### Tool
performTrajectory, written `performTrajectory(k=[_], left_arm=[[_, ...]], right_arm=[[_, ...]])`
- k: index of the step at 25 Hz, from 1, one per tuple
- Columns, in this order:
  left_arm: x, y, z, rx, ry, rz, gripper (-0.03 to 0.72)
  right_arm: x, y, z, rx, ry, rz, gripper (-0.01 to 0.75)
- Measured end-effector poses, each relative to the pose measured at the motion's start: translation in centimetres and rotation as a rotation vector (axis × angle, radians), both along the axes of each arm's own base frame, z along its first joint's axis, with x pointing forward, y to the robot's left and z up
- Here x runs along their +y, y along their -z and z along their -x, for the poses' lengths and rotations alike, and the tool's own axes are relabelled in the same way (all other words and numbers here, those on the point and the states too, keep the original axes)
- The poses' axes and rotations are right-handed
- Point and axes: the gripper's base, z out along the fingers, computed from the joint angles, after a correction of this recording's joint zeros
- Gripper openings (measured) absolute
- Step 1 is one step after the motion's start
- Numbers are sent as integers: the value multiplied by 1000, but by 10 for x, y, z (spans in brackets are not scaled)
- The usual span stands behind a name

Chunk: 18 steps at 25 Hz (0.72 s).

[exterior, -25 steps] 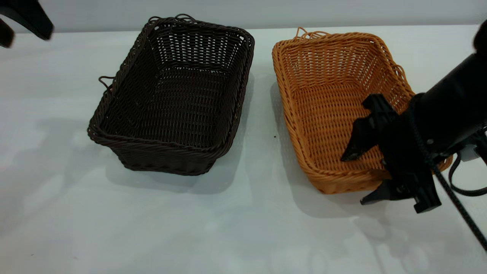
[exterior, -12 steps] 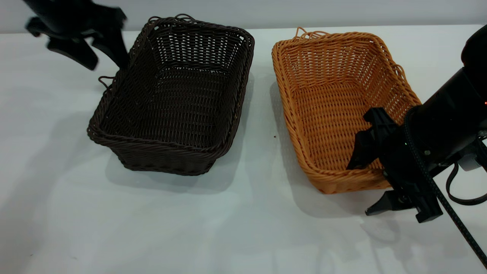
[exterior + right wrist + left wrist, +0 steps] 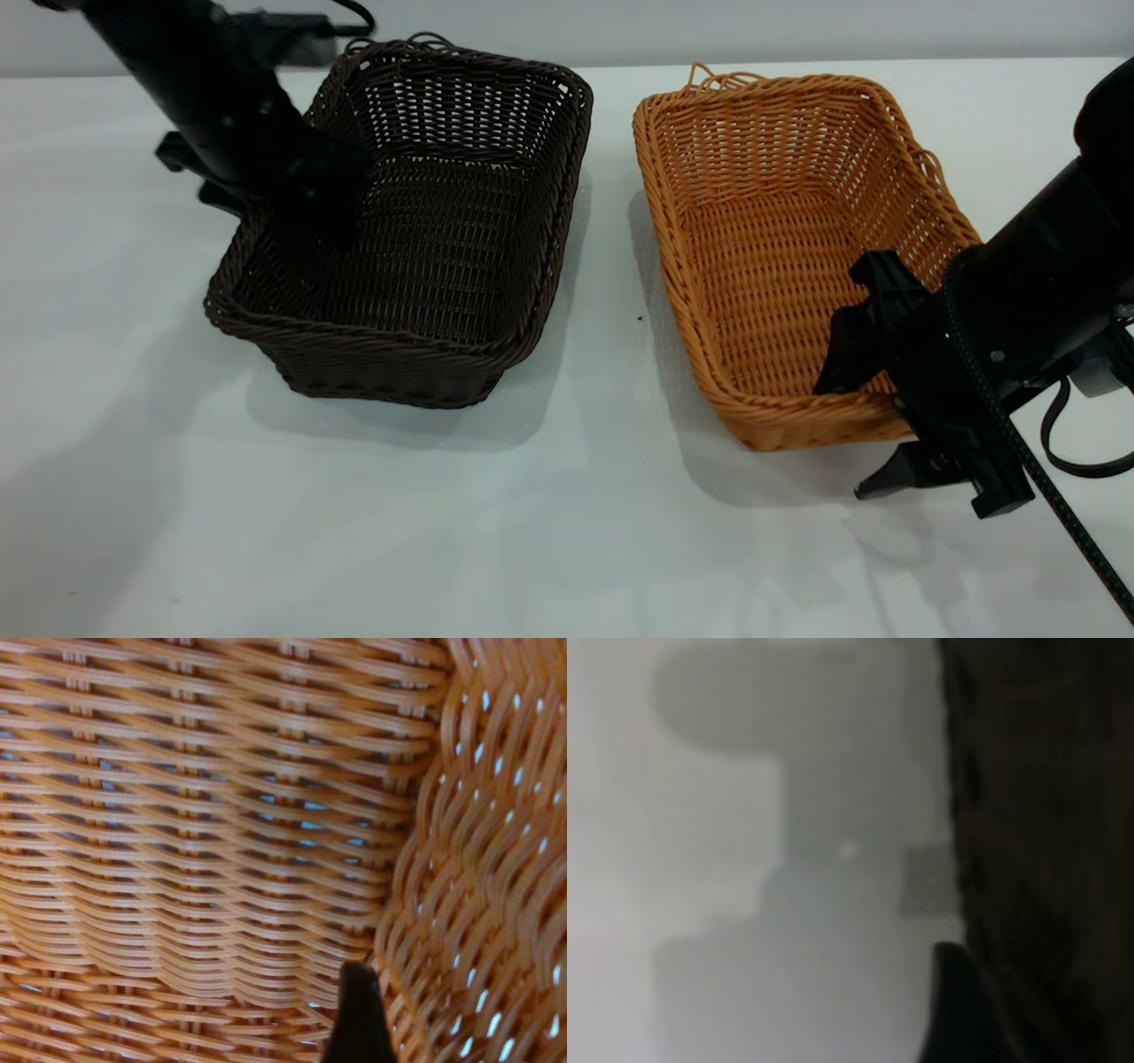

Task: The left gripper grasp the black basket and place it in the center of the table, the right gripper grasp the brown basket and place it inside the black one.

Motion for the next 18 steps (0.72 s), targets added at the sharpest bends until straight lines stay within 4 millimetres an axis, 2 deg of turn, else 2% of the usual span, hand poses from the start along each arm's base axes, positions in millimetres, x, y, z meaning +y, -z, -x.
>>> performTrajectory(k=[3,5,7,12,18], left_arm=[[-4,-1,0,-12,10,-1,265],[-4,-1,-2,-17,4,1,156],[-4,-1,-2,-24,10,-2,90],[-1,-1,-3,-39,95,-57,83],[-1,-1,-5,-89,255,-125,83]], right_arm=[[0,0,0,0,0,-1,364],[0,0,0,1,3,-9,238],[-2,-1,-2,-1,17,-27,165],[-20,-15,-14,-70,4,-58,128],[-64,-56,-38,-306,-143,-39,124]])
